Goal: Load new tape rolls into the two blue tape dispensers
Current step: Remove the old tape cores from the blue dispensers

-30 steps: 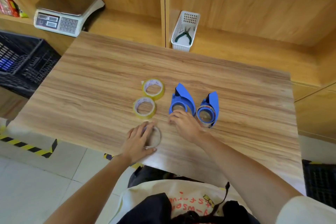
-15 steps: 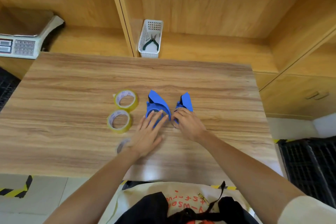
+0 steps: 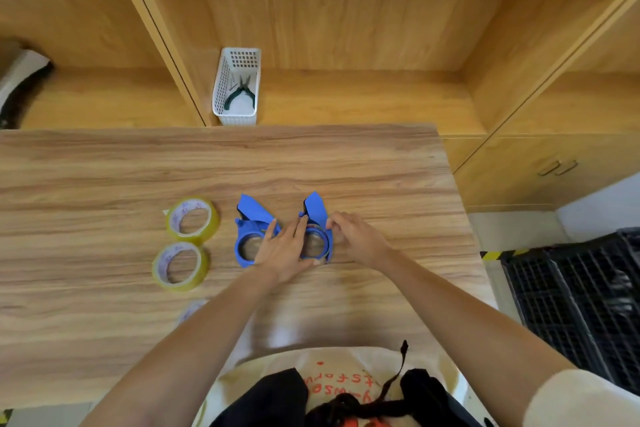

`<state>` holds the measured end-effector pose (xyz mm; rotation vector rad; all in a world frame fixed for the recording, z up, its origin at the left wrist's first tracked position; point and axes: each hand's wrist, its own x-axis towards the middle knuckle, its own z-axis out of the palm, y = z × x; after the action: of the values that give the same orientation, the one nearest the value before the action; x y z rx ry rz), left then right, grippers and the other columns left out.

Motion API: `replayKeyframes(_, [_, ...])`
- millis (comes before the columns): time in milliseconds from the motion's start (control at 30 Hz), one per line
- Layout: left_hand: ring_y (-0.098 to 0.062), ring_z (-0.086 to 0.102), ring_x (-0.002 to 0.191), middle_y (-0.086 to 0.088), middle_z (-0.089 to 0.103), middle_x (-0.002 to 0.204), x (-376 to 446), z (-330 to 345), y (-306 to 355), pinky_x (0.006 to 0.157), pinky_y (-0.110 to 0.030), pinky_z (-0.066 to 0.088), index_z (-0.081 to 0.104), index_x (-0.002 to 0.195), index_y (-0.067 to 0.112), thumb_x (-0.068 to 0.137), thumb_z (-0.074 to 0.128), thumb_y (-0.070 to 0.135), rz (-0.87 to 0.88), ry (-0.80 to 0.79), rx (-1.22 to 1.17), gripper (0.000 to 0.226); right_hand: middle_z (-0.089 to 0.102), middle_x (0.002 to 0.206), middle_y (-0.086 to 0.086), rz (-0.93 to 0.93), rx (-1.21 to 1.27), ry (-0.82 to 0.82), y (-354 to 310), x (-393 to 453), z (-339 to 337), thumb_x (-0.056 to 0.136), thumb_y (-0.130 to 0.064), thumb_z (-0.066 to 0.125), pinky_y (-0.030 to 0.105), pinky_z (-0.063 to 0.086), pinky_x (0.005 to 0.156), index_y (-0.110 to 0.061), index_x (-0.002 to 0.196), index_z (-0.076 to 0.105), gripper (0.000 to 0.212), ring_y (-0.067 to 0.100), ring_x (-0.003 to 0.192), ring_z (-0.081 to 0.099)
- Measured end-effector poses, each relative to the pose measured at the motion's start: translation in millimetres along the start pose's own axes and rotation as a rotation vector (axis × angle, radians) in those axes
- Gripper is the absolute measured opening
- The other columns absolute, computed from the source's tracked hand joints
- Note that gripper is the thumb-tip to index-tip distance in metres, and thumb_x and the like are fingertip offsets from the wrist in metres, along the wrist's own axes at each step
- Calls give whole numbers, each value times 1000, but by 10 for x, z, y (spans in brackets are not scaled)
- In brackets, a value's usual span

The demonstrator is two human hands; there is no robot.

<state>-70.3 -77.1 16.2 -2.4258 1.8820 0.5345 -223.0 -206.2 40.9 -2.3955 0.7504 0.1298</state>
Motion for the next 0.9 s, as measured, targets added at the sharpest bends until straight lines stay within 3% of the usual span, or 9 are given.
replayKeyframes(133, [-18,29,145,-7,25,160,93,-9,16,121,-49,1,8,154,9,76,55,74,-38,-45,-49,111,47,94,-9,44,100,-69,38,72,2,80,-17,65,44,48,80,-19,110,48,35,18,88,50])
replayKeyframes(233, [-19,32,143,-8,31,158,118,8,35,120,-50,1,12,153,8,71,55,79,-33,-62,-19,116,48,99,-10,73,145,-88,29,104,17,71,-33,78,41,47,77,-23,113,44,54,17,88,49])
replayKeyframes(433, [-22,42,136,-10,42,150,111,15,46,121,-46,3,22,150,9,76,56,73,-13,-27,21,104,56,116,-6,123,194,-86,40,135,27,62,-32,83,41,50,75,-28,116,35,73,18,94,57])
replayKeyframes(633, [-21,48,130,-6,49,144,84,6,-32,122,-45,1,23,150,10,77,58,70,9,-27,-16,101,45,69,-14,176,194,-88,11,95,-18,64,-28,81,27,35,57,-30,118,33,72,8,60,45])
replayKeyframes(900, [-22,46,133,-5,51,141,-23,-19,-44,123,-39,3,28,145,14,74,62,67,-17,6,-182,95,58,72,-4,259,7,-26,-39,24,-63,82,-22,71,39,51,64,-29,117,33,51,22,73,63])
